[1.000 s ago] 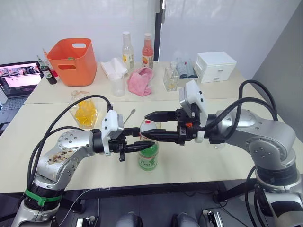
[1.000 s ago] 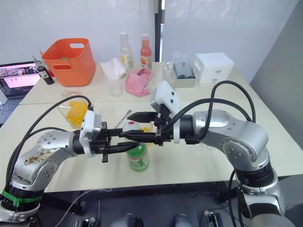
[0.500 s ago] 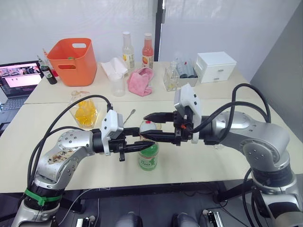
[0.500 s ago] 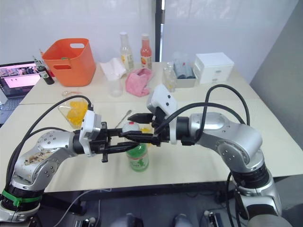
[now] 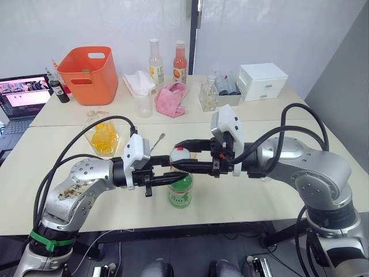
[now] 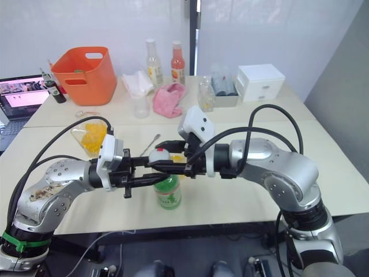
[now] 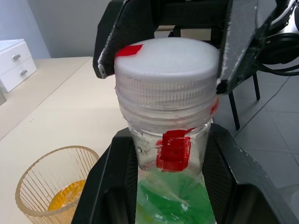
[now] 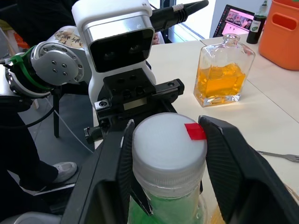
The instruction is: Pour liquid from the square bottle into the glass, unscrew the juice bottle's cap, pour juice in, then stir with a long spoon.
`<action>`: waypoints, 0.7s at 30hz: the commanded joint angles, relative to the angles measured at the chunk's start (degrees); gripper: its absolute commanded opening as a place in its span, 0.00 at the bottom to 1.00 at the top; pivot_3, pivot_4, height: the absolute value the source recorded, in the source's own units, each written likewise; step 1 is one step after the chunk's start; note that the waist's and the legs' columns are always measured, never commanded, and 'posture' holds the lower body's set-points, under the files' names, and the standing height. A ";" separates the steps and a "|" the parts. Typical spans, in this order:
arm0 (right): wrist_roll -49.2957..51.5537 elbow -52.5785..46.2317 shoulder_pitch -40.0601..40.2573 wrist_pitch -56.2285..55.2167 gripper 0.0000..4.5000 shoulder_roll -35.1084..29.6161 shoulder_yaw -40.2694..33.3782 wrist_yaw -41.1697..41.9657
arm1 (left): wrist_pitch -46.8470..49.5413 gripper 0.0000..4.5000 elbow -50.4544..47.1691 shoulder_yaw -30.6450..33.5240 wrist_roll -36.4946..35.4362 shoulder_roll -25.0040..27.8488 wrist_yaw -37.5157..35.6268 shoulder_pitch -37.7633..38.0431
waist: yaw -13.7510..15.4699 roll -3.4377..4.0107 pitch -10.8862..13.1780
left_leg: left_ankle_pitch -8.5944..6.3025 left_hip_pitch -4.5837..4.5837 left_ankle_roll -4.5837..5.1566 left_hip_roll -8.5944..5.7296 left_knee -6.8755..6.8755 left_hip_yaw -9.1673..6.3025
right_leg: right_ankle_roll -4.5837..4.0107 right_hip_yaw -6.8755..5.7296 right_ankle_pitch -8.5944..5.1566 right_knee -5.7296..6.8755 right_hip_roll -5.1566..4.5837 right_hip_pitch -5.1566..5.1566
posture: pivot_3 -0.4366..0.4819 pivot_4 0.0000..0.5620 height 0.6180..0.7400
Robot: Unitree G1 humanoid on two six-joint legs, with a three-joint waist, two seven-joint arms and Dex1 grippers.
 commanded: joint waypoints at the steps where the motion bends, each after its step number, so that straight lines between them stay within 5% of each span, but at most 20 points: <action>1: -0.57 -0.68 -0.46 -1.26 0.37 0.22 -0.99 1.13 | 0.47 0.32 -0.94 -0.09 0.64 0.88 -0.02 -0.35 | 0.00 0.00 0.00 | 0.00 0.00 0.00 0.00 0.00 0.00 | 0.00 0.00 0.00 0.00 0.00 0.00 | 0.48 0.27 0.78; 8: -5.69 11.39 -3.52 -14.85 0.37 -1.22 4.09 28.11 | 0.25 0.32 -0.38 -0.39 1.04 1.06 -0.80 -0.64 | -0.07 0.00 0.00 | 0.00 0.00 0.01 -0.02 0.01 0.00 | 0.01 0.00 0.00 -0.02 0.01 0.01 | 0.48 0.27 0.78; 14: -17.57 38.82 -15.23 -31.06 0.37 3.85 12.23 52.53 | -0.21 0.32 -0.07 -0.47 1.24 1.11 -1.58 -0.40 | -0.54 0.01 0.00 | 0.00 0.03 0.02 -0.01 0.00 0.01 | 0.00 0.01 0.00 0.00 0.07 0.02 | 0.48 0.27 0.78; 21: -11.81 58.24 -29.00 -41.68 0.37 5.97 26.11 56.40 | -0.43 0.32 -0.63 -0.15 1.18 1.30 -1.55 0.40 | -1.27 0.01 0.00 | 0.03 0.06 -0.03 0.03 0.00 -0.04 | 0.00 -0.03 0.00 0.18 0.08 0.08 | 0.48 0.27 0.78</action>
